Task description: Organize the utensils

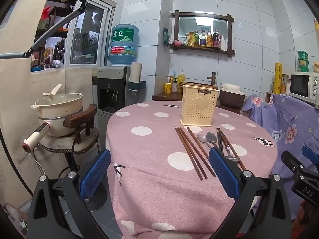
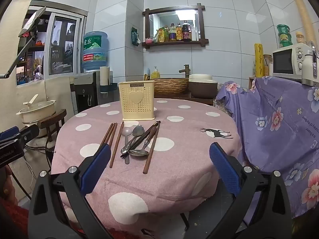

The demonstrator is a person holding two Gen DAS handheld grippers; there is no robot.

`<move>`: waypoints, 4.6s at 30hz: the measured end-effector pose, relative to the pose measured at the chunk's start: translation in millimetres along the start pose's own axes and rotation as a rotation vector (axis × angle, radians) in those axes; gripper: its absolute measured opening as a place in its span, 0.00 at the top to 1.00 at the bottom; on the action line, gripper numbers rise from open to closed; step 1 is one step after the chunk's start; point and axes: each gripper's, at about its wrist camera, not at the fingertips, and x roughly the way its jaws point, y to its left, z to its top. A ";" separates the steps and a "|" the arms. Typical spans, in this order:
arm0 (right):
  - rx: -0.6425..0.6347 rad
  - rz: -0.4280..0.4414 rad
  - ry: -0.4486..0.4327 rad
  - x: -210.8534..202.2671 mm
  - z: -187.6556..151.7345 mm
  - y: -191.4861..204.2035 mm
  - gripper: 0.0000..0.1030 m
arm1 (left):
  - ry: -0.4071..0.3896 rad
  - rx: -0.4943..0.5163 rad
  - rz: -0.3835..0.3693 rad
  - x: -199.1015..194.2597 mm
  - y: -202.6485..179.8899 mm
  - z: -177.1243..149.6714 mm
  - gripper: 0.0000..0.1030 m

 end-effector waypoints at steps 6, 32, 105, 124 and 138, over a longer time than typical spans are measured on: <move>-0.008 0.001 0.000 0.2 -0.7 2.4 0.05 | -0.001 0.001 0.003 -3.9 0.1 3.1 0.05; -0.012 0.002 -0.002 0.2 0.6 4.6 0.05 | -0.010 -0.015 -0.004 -1.7 1.9 0.2 0.10; 0.000 0.007 0.054 21.2 -20.4 1.8 0.05 | 0.060 -0.010 -0.017 12.9 2.2 -15.3 0.10; -0.083 0.012 0.244 115.6 -0.5 -7.5 0.05 | 0.243 0.102 -0.026 100.9 -7.1 11.6 0.10; -0.053 0.042 0.512 234.7 24.8 -17.6 0.33 | 0.498 0.076 -0.143 196.4 -13.2 36.4 0.30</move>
